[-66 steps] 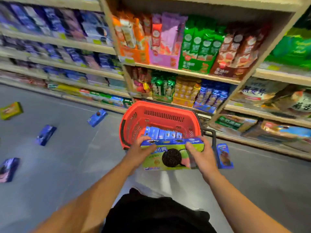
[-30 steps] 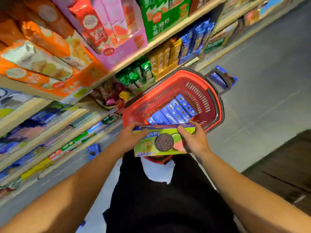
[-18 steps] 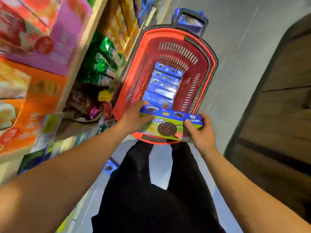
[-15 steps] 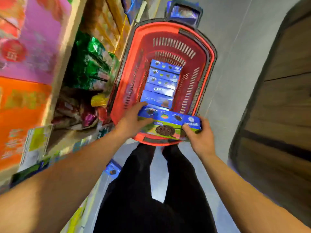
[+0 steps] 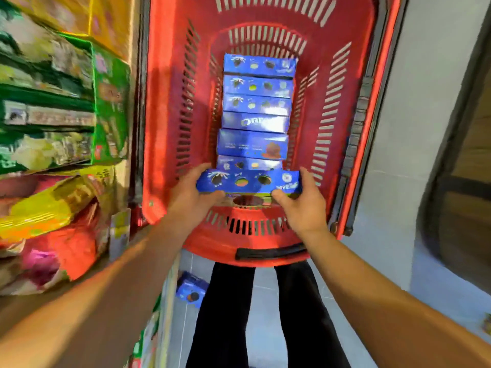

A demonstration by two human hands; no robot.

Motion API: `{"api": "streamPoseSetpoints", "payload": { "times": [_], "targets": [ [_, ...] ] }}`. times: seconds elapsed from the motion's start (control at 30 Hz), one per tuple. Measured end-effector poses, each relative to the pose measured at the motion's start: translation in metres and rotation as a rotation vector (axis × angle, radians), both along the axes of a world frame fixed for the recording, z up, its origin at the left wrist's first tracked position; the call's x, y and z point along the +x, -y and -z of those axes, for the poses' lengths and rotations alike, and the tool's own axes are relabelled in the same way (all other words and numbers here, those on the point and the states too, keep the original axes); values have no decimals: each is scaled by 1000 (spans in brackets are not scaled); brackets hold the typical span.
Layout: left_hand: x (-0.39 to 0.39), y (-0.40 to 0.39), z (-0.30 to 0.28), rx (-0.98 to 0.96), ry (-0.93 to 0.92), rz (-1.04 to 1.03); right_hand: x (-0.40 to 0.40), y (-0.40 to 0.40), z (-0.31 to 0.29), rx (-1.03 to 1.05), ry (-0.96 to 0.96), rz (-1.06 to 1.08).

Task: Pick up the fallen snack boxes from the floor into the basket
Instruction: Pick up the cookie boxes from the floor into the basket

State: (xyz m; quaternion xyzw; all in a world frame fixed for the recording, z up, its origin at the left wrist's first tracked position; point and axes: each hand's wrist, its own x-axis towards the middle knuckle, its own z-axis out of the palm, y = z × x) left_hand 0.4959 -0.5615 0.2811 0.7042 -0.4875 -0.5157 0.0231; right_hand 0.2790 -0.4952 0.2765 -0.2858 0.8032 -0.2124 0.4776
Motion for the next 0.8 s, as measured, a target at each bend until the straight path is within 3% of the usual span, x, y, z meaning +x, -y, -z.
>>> {"api": "streamPoseSetpoints", "payload": {
  "times": [0.2,0.33,0.53,0.8],
  "targets": [
    [-12,-7,76,48,51,-54,16,-16,83,132,-29,16],
    [-24,-15,124,-54,119,-41,17,-12,132,252,-74,-11],
    [-27,-8,170,-22,178,-62,21,6,187,316,-108,-28],
    [-28,-23,189,103,266,70,18,-8,194,406,-121,-198]
  ]
}}
